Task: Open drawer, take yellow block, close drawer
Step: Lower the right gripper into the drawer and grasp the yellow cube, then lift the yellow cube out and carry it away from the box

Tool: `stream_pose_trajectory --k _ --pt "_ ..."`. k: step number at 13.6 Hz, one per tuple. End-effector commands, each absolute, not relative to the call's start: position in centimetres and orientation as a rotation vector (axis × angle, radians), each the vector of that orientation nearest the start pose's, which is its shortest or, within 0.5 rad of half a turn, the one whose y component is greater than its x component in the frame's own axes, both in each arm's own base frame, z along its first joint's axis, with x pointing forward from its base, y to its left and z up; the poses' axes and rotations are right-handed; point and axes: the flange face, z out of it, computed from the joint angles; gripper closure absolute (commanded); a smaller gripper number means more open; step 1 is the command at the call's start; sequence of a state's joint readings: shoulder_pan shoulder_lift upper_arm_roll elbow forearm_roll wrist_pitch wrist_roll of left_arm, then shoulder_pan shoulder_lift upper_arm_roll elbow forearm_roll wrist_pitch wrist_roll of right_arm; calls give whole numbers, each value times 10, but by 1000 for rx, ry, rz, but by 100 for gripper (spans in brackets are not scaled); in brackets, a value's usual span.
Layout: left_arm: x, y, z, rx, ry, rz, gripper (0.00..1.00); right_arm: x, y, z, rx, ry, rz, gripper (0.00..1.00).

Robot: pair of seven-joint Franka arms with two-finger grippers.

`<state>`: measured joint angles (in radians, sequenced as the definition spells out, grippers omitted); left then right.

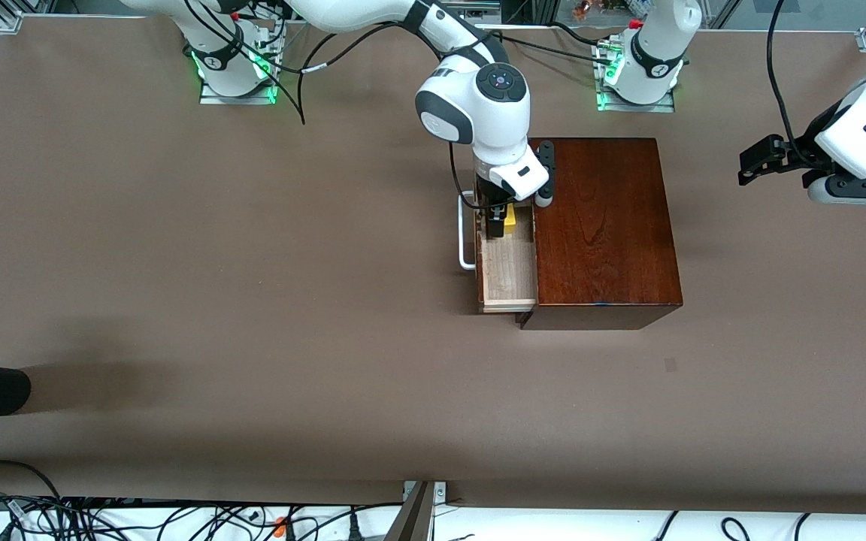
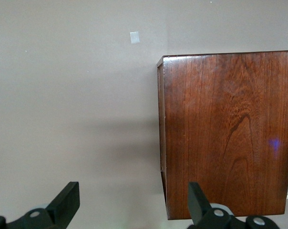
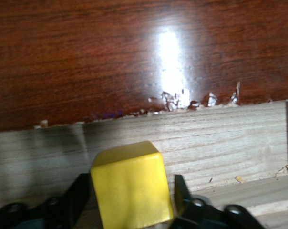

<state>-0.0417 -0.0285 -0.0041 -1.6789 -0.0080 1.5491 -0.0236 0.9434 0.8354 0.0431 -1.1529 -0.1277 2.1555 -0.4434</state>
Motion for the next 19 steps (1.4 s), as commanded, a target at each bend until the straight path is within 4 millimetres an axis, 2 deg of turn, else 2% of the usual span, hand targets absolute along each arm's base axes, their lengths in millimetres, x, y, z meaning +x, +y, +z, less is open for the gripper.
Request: stream_pose_trajectory --k 1,2,3,6,8,10,12,14,15,17,18,19 --pt "538 -29 595 -3167 46 165 0 446 643 320 -2344 -2119 -301 100" --pt "538 -28 596 -3166 46 162 0 448 640 321 -2356 -2117 -276 100" --pt "538 -28 596 -3168 51 162 0 450 637 334 -2367 -2109 -263 100" --pt "538 -29 596 -3168 53 164 0 462 621 391 -2391 -2008 -200 100" --pt "538 -30 596 -3167 58 162 0 481 596 439 -2414 -1904 -183 100" --pt "538 -30 596 -3169 60 162 0 503 558 485 -2458 -1829 -192 100" --pt "538 -30 596 -3169 58 162 0 530 508 520 -2545 -1737 -166 100" --pt "538 -30 597 -3169 58 162 0 573 438 536 -2651 -1603 -113 100" --pt "538 -30 597 -3169 58 162 0 603 389 538 -2709 -1504 -87 100" --pt "537 -36 598 -3171 82 160 0 642 306 540 -2792 -1329 -38 100" --pt "536 -42 599 -3172 111 158 0 645 278 556 -2833 -1270 -63 100" --pt "535 -54 600 -3173 148 157 0 651 253 539 -2877 -1203 -11 100"
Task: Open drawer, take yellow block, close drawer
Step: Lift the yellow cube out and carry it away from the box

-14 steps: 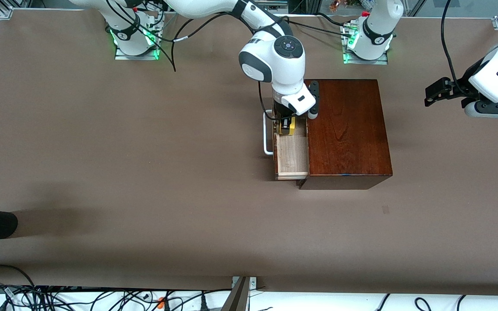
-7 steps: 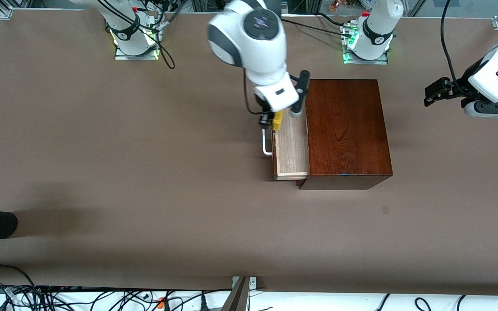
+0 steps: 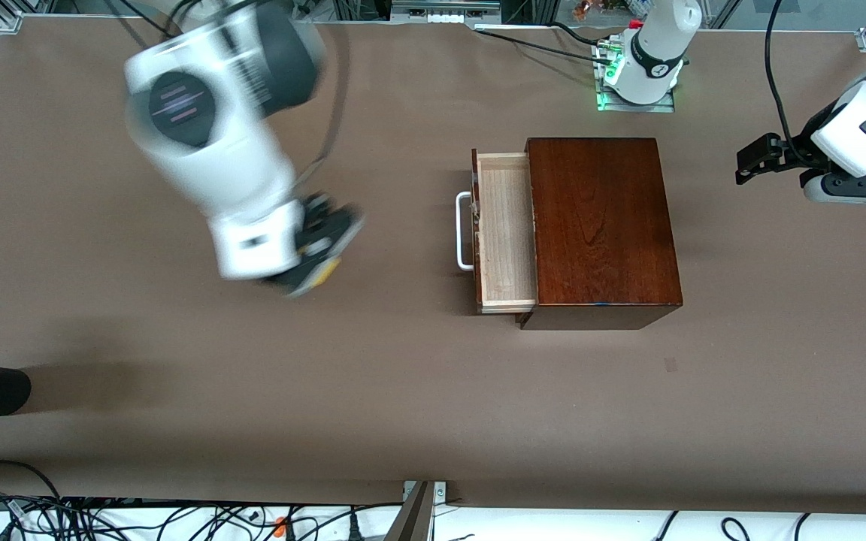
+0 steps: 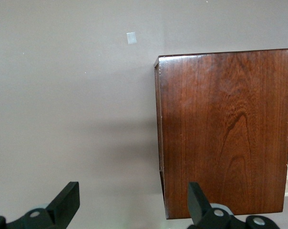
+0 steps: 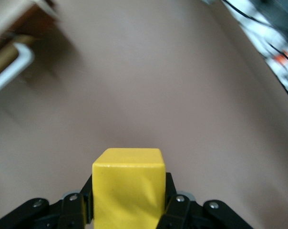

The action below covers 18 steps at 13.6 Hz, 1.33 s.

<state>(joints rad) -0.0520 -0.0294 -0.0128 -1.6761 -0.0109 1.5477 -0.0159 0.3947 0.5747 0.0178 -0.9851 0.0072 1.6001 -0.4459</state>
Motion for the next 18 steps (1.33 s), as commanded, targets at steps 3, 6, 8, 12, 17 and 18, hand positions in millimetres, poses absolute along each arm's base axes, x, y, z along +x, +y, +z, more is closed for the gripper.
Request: stream_pose_trajectory --k 3,6,8,12,17,18 --pt "533 -92 580 -3317 287 300 0 647 157 483 -2946 -972 45 100" --pt "545 -139 537 -3296 734 405 0 628 98 395 -2984 -818 151 100" --pt "547 -174 507 -3249 1060 470 0 613 77 337 -3036 -651 166 100" --pt "541 -276 473 -3012 1754 267 0 595 53 250 -3090 -494 86 100" --pt "518 -401 414 -2534 2344 -46 0 571 41 200 -3137 -191 63 99" --pt "510 -423 399 -2473 2386 -82 0 569 39 193 -3138 -182 75 97"
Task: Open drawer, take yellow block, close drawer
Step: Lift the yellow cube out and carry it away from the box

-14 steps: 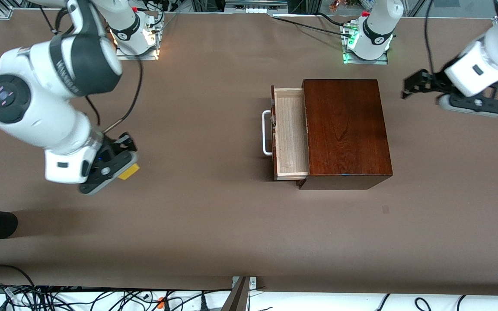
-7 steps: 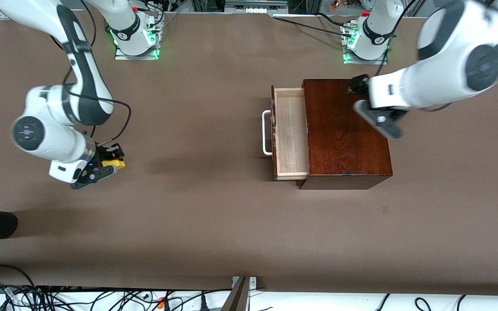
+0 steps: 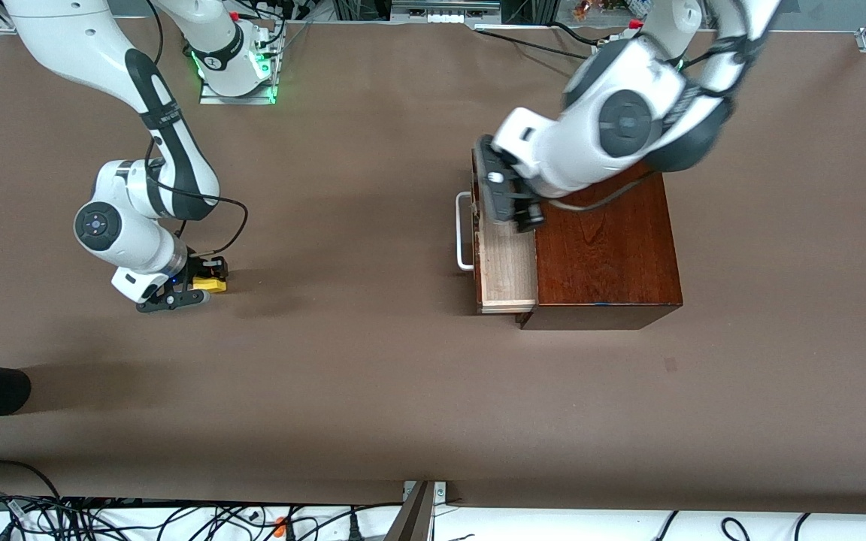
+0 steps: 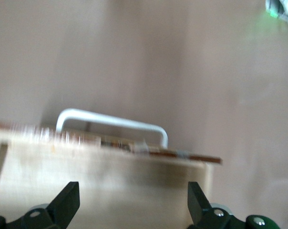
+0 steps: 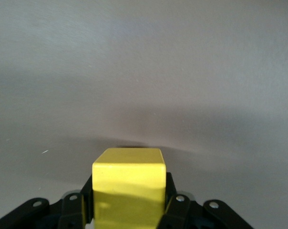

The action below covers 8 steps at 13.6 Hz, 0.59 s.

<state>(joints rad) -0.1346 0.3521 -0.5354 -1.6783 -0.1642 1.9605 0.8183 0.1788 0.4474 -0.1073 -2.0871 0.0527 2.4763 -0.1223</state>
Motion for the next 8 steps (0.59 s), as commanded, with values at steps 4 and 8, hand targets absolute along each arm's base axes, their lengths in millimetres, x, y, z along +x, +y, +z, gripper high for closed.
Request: stream_pose_trajectory --k 4,8 --pt "480 -479 342 -2180 2494 -119 0 572 39 197 -3137 -198 73 0" --pt "488 -474 307 -2053 2507 -92 0 588 39 300 -3116 -198 -13 0"
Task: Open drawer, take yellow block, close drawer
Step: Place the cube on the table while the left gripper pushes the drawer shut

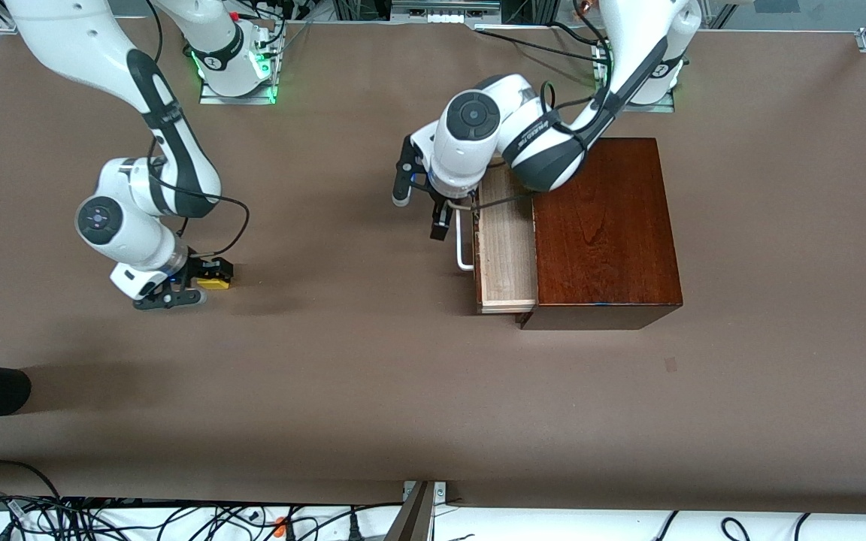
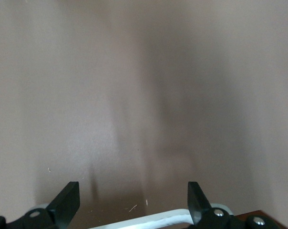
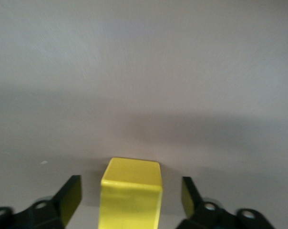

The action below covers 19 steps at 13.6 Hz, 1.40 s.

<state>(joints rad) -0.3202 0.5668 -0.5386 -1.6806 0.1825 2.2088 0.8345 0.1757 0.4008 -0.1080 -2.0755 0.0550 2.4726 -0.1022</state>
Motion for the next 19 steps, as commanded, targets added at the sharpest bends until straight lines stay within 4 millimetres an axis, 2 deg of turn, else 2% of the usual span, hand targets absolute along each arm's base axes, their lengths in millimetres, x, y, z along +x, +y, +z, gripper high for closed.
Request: stream_pose_trajectory --k 1,3,6,9,11,15,17,18,19 --pt "492 -470 302 -2014 2504 -81 0 592 43 338 -3106 -204 -10 0" --pt "499 -460 291 -2009 2481 -30 0 585 45 405 -3090 -201 45 0" --pt "527 -414 305 -2045 2398 195 0 571 45 491 -3075 -220 17 0" --pt "540 -393 316 -2048 2389 299 0 563 51 548 -3068 -239 70 0" --pt "551 -371 319 -2086 2352 335 0 562 50 569 -3070 -214 90 0" --pt "549 -374 323 -2119 2343 320 0 559 49 587 -3070 -206 104 0" --pt "546 -375 364 -2174 2270 242 0 560 51 591 -3073 -216 102 0" --pt "542 -370 387 -2317 2196 239 0 562 45 588 -3073 -202 111 0" --pt "544 -345 407 -2500 2085 308 0 567 43 587 -3074 -207 108 0"
